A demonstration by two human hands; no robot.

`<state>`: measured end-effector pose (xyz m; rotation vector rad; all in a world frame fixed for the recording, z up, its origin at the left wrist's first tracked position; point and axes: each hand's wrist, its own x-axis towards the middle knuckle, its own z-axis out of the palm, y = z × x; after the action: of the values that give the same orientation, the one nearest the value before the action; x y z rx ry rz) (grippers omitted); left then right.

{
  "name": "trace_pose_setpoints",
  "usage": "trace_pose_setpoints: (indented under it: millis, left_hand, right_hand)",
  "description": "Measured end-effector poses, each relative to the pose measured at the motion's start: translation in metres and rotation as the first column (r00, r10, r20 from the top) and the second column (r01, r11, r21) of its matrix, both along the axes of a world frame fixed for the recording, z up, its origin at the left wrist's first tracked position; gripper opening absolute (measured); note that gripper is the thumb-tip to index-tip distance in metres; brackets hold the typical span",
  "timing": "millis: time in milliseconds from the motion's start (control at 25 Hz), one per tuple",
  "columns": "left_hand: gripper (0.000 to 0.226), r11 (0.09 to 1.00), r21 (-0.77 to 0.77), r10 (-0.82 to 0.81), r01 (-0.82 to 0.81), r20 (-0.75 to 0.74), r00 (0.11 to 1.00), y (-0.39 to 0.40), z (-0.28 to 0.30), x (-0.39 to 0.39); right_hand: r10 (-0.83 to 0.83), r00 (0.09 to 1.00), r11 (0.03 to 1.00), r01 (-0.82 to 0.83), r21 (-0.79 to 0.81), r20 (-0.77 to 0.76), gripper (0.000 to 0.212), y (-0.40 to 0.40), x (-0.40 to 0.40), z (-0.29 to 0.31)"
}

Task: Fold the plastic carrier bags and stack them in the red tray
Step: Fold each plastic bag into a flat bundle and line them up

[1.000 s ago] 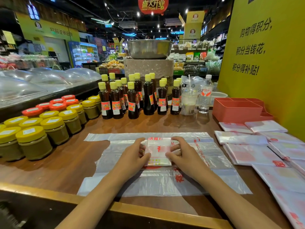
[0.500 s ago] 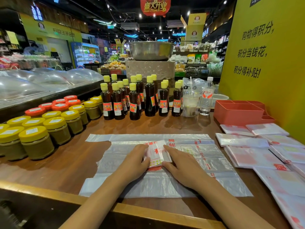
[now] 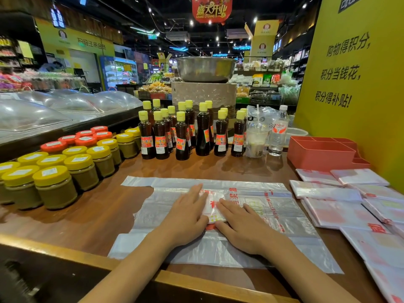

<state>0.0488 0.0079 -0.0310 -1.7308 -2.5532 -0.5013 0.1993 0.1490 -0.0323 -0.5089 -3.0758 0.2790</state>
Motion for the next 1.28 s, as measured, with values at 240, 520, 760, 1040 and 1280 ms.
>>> trace_pose_setpoints:
  millis: [240,520,760,1040,1280]
  left_hand:
    - [0.059,0.986,-0.162,-0.038,0.038,0.003,0.999,0.003,-0.003,0.001]
    - [0.028,0.992,0.129,-0.039,0.014,0.187,0.982,0.001,0.003,0.000]
    - [0.030,0.970,0.244,-0.083,0.012,0.285,0.955,0.000,-0.005,-0.016]
    - [0.059,0.985,-0.171,-0.013,0.010,-0.017,1.000,0.006,-0.004,-0.013]
    - [0.058,0.934,-0.358,-0.007,-0.010,-0.046,0.999,0.011,0.016,-0.012]
  right_hand:
    - [-0.045,0.997,0.991,0.036,-0.132,-0.067,0.044,0.007,-0.014,0.021]
    - [-0.040,0.993,0.995,0.029,-0.098,-0.113,0.055,0.009,-0.027,0.003]
    - [0.001,0.990,0.991,-0.021,-0.133,-0.143,0.057,0.017,-0.036,0.001]
    - [0.042,0.998,0.999,-0.042,0.001,-0.045,0.058,0.015,-0.036,-0.002]
    - [0.014,0.997,0.997,-0.019,0.074,0.077,0.059,0.013,-0.039,0.006]
